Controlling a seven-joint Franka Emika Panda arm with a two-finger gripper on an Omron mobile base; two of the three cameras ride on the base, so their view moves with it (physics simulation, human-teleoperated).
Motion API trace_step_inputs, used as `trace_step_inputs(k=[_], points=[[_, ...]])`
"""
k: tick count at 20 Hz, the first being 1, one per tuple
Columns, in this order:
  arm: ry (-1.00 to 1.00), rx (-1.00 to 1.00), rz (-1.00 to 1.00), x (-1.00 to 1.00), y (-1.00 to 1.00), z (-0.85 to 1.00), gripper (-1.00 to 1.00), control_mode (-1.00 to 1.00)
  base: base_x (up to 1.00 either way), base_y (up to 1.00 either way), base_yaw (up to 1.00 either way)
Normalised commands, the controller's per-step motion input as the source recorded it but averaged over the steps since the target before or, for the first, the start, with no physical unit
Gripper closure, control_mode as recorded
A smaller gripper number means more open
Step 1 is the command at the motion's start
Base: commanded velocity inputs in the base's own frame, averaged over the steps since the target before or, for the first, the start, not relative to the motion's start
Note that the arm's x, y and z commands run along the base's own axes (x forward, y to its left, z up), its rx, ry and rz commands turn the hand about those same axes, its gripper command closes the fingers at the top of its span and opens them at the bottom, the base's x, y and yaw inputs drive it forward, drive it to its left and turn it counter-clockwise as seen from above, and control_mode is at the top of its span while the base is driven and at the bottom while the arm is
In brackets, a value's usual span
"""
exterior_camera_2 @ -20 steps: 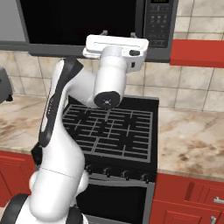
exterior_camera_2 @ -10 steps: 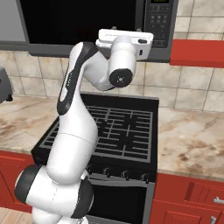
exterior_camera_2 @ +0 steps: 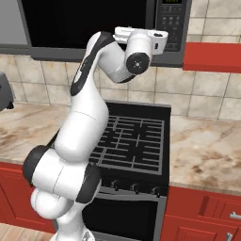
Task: The microwave is finished heating the steak and lemon wedge. Take the bowl containing the food and place it on the dining counter.
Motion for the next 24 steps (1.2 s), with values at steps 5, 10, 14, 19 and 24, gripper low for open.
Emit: trace_step_inputs(k=[5,10,14,19,24], points=[[0.1,0.02,0.0,0.52,-0.37,0.03,-1.0,-1.0,0.0,0.0,0.0],[0.11,0.0,0.0,0.61,-0.13,0.0,-1.0,-1.0,0.0,0.0,0.0],[0.1,0.0,0.0,0.63,-0.05,0.0,-1.0,-1.0,0.0,0.0,0.0],[0.08,0.0,0.0,0.62,0.0,0.0,-1.0,-1.0,0.0,0.0,0.0],[0.01,0.0,0.0,0.11,0.0,0.0,1.0,-1.0,0.0,0.0,0.0]])
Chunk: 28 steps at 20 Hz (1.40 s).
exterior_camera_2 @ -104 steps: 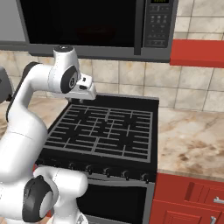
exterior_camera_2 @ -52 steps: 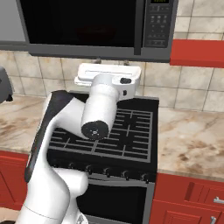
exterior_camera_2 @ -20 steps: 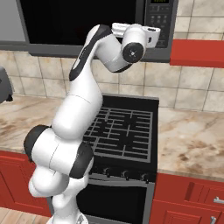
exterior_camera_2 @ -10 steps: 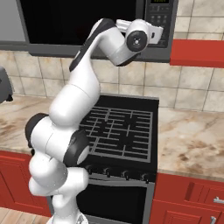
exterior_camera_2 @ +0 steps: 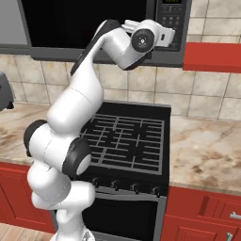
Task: The microwave is finished heating the steak and lemon wedge. Take the bowl containing the food and place it on the dining counter.
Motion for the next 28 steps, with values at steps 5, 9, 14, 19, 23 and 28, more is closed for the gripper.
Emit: trace_step_inputs(k=[5,9,14,19,23,28], points=[[0.0,0.0,0.0,0.0,0.0,0.0,1.0,-1.0,0.0,0.0,0.0],[0.0,0.0,0.0,0.0,0.0,0.0,1.0,-1.0,0.0,0.0,0.0],[-0.04,0.0,0.0,-0.3,0.0,0.02,1.0,-1.0,0.0,0.0,0.0],[-0.09,0.0,0.02,-0.69,-0.01,0.11,1.0,-1.0,0.0,0.0,0.0],[-0.07,0.02,0.02,-0.94,-0.05,0.28,1.0,-1.0,0.0,0.0,0.0],[-0.01,0.01,0.0,-0.98,-0.01,0.48,1.0,-1.0,0.0,0.0,0.0]])
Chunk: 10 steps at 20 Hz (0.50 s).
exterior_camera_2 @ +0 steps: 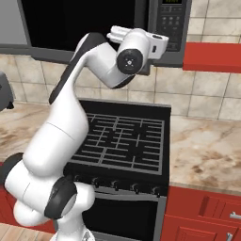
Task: The microwave is finished heating the steak and lemon wedge. Take the bowl containing the food and place it on the dining counter.
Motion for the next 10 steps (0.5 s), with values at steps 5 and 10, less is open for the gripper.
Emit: trace_step_inputs(k=[5,10], points=[[-0.01,0.0,0.0,-1.0,0.0,0.65,1.0,-1.0,0.0,0.0,0.0],[-0.05,0.0,0.0,-1.0,0.0,0.7,1.0,-1.0,0.0,0.0,0.0]])
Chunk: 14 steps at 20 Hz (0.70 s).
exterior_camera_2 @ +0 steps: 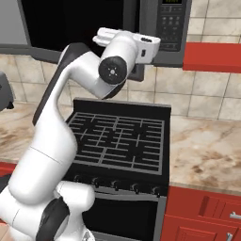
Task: The microwave is finished heating the steak and lemon wedge. Take the bowl containing the food and place it on the dining counter.
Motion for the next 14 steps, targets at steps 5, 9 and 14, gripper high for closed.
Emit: trace_step_inputs(k=[5,9,14], points=[[-0.05,0.0,0.0,-1.0,0.0,0.67,1.0,-1.0,0.0,0.0,0.0],[0.0,0.0,0.0,-1.0,0.0,0.52,1.0,-1.0,0.0,0.0,0.0],[0.0,-0.01,0.0,-1.0,0.0,0.18,-1.0,-1.0,0.0,0.0,0.0]])
